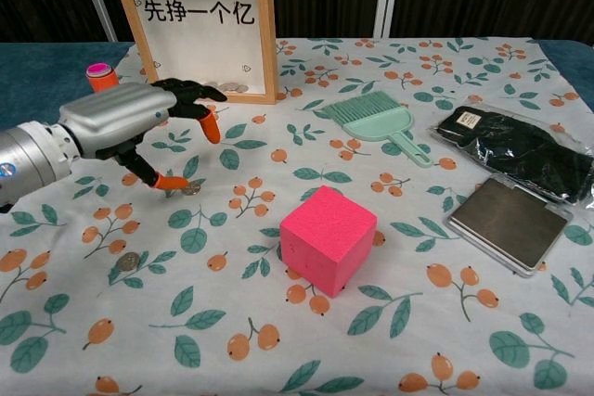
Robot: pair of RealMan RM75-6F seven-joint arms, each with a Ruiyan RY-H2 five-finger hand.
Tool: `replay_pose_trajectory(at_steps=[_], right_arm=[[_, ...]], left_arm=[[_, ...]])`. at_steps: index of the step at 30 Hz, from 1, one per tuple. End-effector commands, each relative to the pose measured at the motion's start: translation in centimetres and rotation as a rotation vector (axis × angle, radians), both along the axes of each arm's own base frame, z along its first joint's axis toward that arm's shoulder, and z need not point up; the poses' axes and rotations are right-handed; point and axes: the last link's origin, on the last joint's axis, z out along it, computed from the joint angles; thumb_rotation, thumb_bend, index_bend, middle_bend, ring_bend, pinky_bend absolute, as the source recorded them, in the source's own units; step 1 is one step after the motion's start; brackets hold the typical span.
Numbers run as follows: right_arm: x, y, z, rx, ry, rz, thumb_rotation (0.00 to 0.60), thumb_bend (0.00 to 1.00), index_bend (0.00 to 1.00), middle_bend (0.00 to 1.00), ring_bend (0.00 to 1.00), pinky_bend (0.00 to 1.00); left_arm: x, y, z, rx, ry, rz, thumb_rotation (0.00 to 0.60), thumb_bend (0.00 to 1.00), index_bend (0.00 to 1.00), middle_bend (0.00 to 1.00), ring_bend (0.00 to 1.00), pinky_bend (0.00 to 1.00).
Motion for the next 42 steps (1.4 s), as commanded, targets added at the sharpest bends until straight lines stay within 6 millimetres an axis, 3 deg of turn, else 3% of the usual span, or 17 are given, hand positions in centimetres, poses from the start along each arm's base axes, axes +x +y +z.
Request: replay_pose_trajectory(at_steps=[1,11,42], right_arm=[[0.0,0.0,0.0,0.0,-0.001,-0.001,0.6,0.39,0.08,0.05,0.0,0.0],[0.0,0.0,0.1,-0.005,-0.003,0.0,0.6,0.39,0.08,0.05,0.0,0.0],[0.0,0.0,0.1,-0.006,-0.003,0.006,0.6,0.39,0.08,0.05,0.0,0.0]], left_arm=[[-0.3,-0.4,-1.3,-0.029,0.019,0.001,0.6,0.2,0.38,0.05,0.0,0.0],[-0.6,-0.3,-2.1,-0.014,0.042,-0.014,0.6,0.22,0.42,0.05,0.0,0.0],[-2.6,-0.2,-1.0,0.017,0.055,0.024,0.6,0.27,0.46,0.06,0.0,0.0]])
